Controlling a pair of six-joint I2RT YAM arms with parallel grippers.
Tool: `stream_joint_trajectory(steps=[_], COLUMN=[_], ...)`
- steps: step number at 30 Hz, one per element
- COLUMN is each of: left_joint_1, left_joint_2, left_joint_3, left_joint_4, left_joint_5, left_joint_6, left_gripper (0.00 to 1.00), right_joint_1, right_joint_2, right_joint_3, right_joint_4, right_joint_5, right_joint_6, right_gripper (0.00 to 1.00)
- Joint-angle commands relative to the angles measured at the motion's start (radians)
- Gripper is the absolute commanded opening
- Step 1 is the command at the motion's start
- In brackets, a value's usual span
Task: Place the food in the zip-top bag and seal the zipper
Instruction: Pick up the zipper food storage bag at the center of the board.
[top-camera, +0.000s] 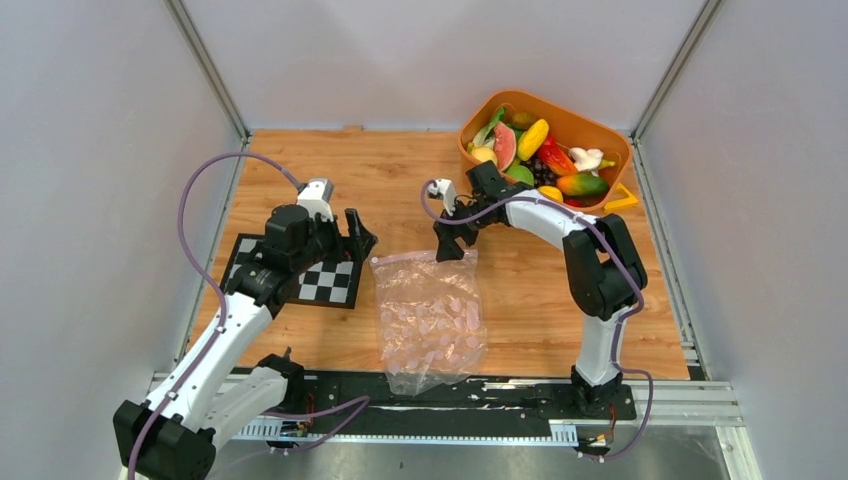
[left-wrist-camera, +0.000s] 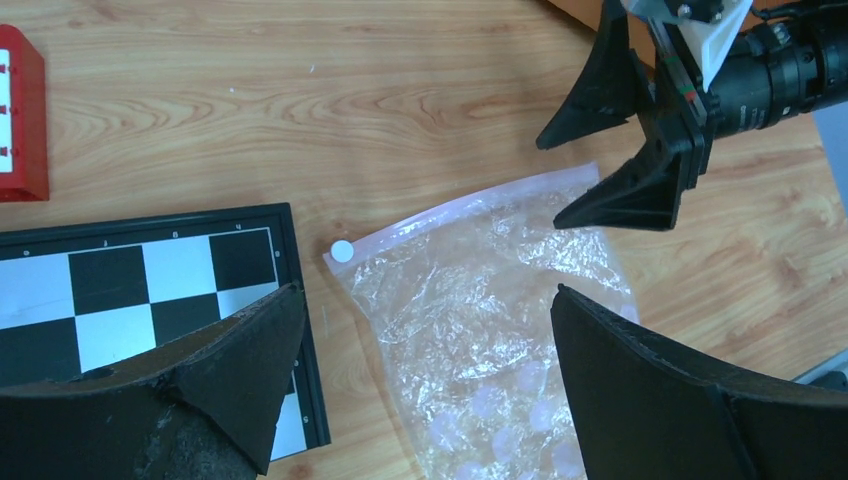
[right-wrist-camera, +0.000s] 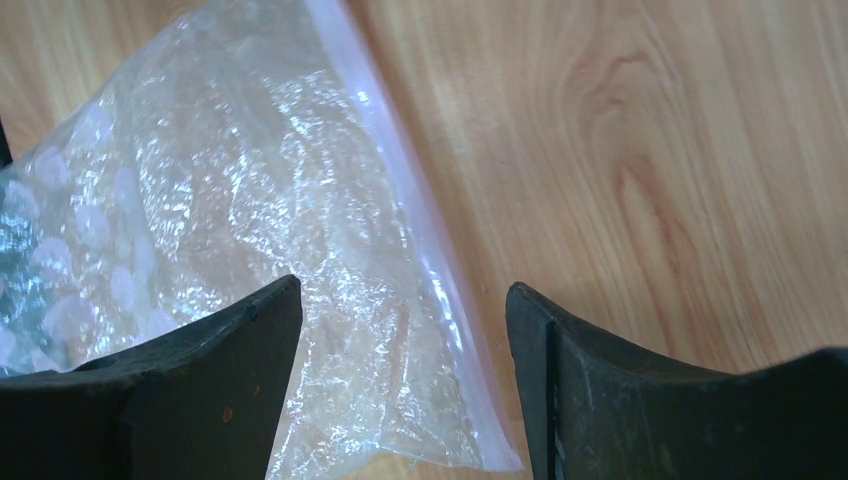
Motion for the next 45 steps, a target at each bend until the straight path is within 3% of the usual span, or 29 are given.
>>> stream_joint_trajectory(steps=[1,7,11,21,26,30,35,38,45], left_joint_1=[-0.005,-0.005,-0.004,-0.004,-0.005,-0.005,-0.004,-0.004,-0.004], left_joint_2=[-0.003,-0.006,-0.011,-0.008,0.003,0.008,0.016,0.024,0.025], left_joint_3=[-0.007,-0.007,-0.011,-0.031,-0.033,-0.034,-0.038,-0.036,-0.04], left_joint_4=[0.045,0.017,0.007,0.028,0.036,0.04,0.043,0.042,0.043], left_joint_5=[-0.01,-0.005,-0.013,-0.008,-0.001,0.003,0.004,0.012,0.015], left_joint_6=[-0.026,-0.008,0.0,-0.008,-0.007,-0.009,-0.009,-0.008,-0.012], left_gripper=[0.99,0.99,0.99,0.99,0.99,0.99,0.99,0.99,0.98], right_joint_1=[0.014,0.015,0.014,0.016,0.018,0.018,0.018,0.021,0.022], right_joint_2=[0.035,0.07,0.086,0.085,0.079,0.071,0.072,0.069,0.031], right_joint_3=[0.009,0.038,0.026,0.002,-0.031,-0.063,-0.079,-0.086,-0.109], right_joint_4=[-0.031,-0.038,-0.044,-0.03,-0.011,0.02,0.034,0.041,0.069], right_joint_5=[-0.163,-0.175,-0.143,-0.135,-0.149,-0.154,-0.154,-0.152,-0.132], right_joint_6=[-0.265,-0.335,-0.373,-0.364,-0.35,-0.33,-0.324,-0.319,-0.296], right_gripper=[0.73,0.63,0.62,0.21,0.15,0.14,0.31,0.32,0.0])
